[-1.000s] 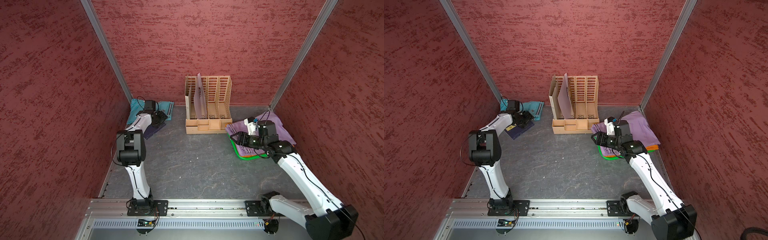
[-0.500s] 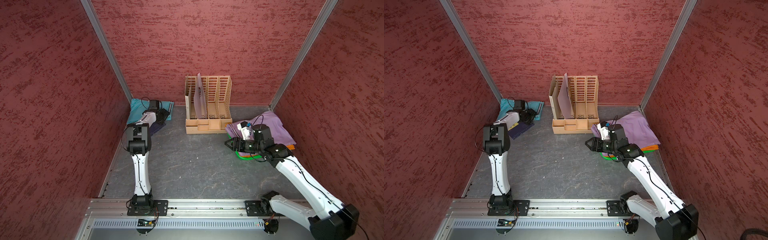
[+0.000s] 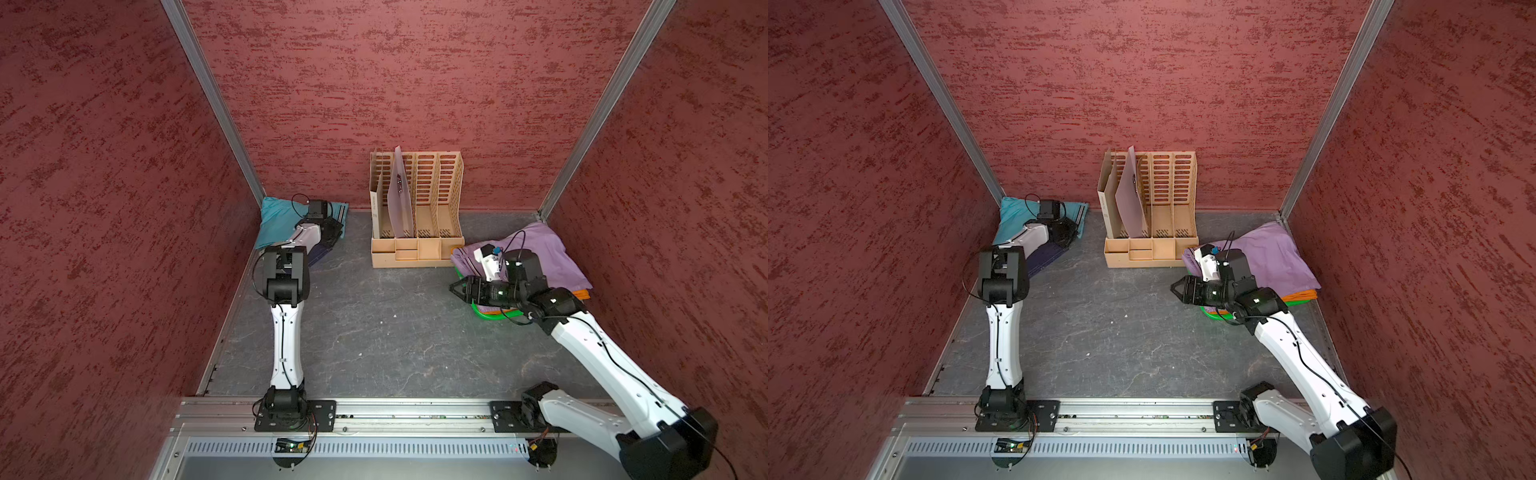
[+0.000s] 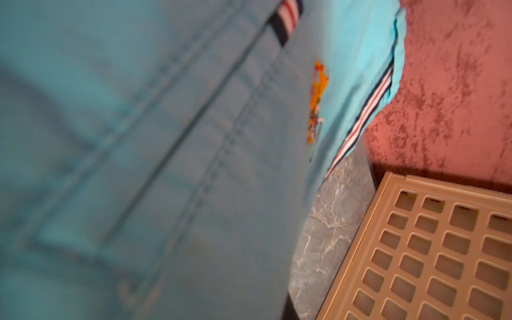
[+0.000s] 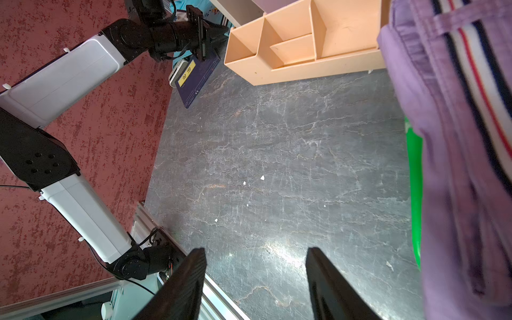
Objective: Put the folded long pants in the basket
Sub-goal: Pick up the long pant from the corner of the board, then place the long pant in the basket.
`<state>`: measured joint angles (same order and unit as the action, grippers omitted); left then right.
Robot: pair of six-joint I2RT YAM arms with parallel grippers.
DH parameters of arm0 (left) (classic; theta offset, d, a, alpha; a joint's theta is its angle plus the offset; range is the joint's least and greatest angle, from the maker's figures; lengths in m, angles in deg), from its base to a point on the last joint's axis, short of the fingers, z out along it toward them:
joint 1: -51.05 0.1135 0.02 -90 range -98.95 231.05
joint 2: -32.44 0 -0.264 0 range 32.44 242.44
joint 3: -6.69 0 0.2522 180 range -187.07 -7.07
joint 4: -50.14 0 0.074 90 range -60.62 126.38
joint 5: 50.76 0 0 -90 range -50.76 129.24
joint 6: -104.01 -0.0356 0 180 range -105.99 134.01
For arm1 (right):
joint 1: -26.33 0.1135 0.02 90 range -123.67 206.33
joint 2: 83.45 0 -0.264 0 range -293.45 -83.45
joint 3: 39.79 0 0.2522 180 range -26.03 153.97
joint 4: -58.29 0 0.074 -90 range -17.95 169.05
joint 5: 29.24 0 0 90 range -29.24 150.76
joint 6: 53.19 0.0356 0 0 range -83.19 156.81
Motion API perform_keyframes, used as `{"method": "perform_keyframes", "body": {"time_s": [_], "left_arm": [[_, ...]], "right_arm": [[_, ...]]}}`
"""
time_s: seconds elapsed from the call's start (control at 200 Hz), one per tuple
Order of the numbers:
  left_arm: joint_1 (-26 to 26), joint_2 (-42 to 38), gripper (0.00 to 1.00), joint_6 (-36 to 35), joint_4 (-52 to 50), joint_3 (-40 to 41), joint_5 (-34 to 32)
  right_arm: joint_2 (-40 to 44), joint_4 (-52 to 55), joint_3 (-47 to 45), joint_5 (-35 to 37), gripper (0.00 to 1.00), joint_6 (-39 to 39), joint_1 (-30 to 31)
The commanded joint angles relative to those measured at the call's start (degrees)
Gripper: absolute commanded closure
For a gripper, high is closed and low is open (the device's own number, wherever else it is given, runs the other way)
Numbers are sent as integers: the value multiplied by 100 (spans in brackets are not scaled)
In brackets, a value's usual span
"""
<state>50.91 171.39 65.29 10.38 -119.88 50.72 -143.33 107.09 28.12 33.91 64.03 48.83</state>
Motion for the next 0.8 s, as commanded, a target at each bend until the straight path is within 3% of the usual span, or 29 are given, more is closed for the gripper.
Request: {"method": "perform_keyframes", "body": {"time_s": [0.0,0.235,0.556,0.656,0.796], "left_arm": [[37,-340,100,-589,-654,-603,-1],[240,-900,100,-1209,-1773,-976,259],[353,-1646,100,-2263,-3531,-1385,1312],[215,-2263,100,-2662,-3795,-675,1431],[164,-3629,100,-2735,-3519,1263,1485]], "right_arm": [[1,-106,-11,-31,38,46,75],[20,-214,-71,-30,38,112,83],[55,-266,-49,-72,38,136,105],[55,-269,-62,-67,38,109,105],[33,-327,-119,-92,38,91,114]]}}
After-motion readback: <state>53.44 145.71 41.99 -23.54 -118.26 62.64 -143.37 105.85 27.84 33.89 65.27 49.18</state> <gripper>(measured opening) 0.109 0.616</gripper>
